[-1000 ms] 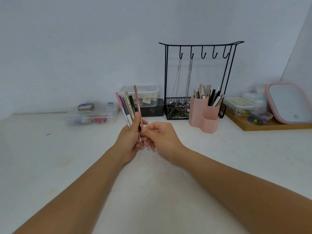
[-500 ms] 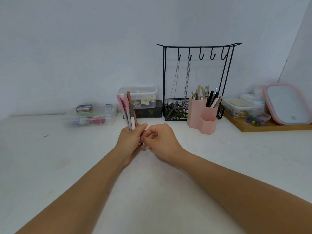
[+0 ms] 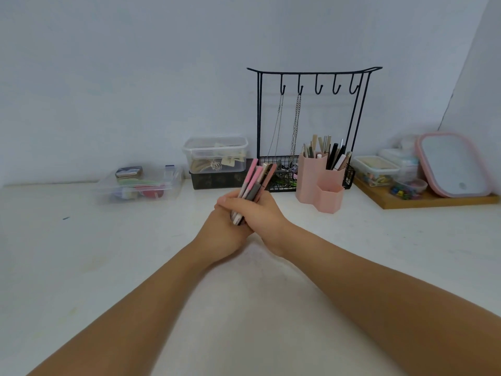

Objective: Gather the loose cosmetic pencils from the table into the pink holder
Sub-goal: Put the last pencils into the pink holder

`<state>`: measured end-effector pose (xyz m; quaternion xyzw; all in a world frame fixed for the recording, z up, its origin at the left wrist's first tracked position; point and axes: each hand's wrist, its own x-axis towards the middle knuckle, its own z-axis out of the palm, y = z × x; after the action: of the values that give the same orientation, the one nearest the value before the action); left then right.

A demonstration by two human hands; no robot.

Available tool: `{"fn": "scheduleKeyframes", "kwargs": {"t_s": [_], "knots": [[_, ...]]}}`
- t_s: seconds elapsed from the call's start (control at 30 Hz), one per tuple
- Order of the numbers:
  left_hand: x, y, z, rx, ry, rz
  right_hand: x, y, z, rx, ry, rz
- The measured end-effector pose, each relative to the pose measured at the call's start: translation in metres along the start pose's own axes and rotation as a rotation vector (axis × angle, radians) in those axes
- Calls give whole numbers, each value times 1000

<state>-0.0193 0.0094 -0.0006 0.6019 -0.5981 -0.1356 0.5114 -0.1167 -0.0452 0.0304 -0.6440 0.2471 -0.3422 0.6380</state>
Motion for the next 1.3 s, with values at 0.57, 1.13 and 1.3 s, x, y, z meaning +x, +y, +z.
{"fn": "scheduleKeyframes", "kwargs": {"t_s": [0.57,1.13,1.3], "knots": [[0,-9,-4,122,24,-189,8,6,-41,-287,304,-109],[2,-12,-2,72,86,-178,6,1,-139,-1173,407,-191],[5,-12,-2,15,115,-219,-20,6,-99,-1039,231,-330]]}}
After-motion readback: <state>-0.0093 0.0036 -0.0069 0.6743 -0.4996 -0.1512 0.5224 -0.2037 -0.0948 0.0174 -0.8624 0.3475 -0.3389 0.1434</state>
